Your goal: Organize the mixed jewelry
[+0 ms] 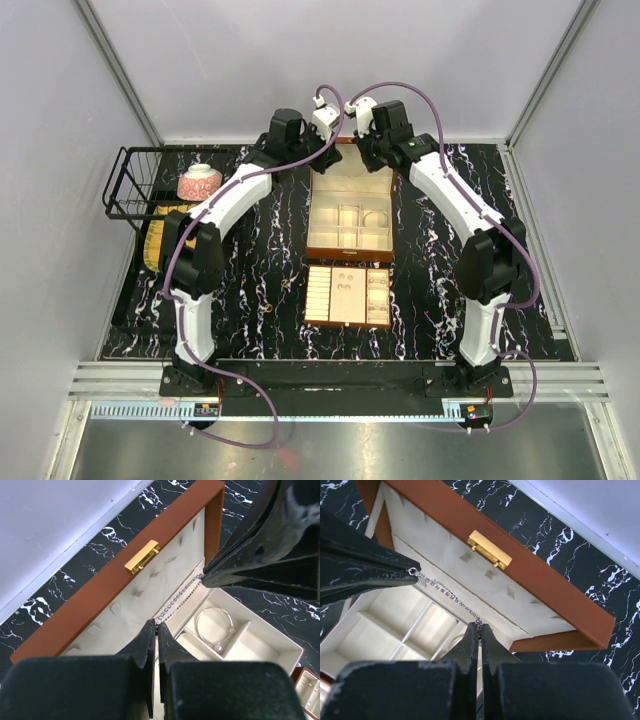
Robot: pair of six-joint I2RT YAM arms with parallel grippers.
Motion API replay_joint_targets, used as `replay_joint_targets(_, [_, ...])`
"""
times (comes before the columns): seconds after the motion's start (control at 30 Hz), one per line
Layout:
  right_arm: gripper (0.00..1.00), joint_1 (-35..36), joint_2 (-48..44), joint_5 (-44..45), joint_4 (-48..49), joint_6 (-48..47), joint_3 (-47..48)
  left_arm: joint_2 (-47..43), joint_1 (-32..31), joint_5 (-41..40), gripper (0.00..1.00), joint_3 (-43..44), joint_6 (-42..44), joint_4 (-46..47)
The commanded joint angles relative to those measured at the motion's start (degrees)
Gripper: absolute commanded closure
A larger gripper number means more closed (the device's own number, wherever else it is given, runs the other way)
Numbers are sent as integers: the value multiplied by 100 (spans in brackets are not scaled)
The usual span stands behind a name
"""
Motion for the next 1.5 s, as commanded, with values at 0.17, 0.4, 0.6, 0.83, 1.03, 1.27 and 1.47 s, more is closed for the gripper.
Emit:
replay_joint_targets(0.17, [100, 23, 155, 583, 504, -231, 230, 251, 16, -461, 100, 502, 108, 252])
replay_joint_targets(0.4, [100, 32, 155, 829, 645, -301, 178, 374, 7, -680, 100, 591, 64, 296])
replay_joint_targets(0.6, [100, 32, 181, 1005, 724, -398, 99, 497, -28, -804, 100, 661, 38, 322])
replay_joint_targets(0.83, [100, 32, 216, 1119, 838, -468, -16, 594, -63, -892, 100, 731, 29, 392])
replay_joint_targets(1.03, [100, 23, 278, 1172, 891, -521, -95, 646, -72, -979, 100, 784, 64, 419])
replay_joint_targets(1.27, [100, 32, 330, 1181, 952, -512, -165, 708, -72, -1067, 100, 846, 135, 428])
replay_joint_targets(1.47, [100, 32, 330, 1224, 987, -547, -227, 760, -72, -1094, 100, 890, 161, 436])
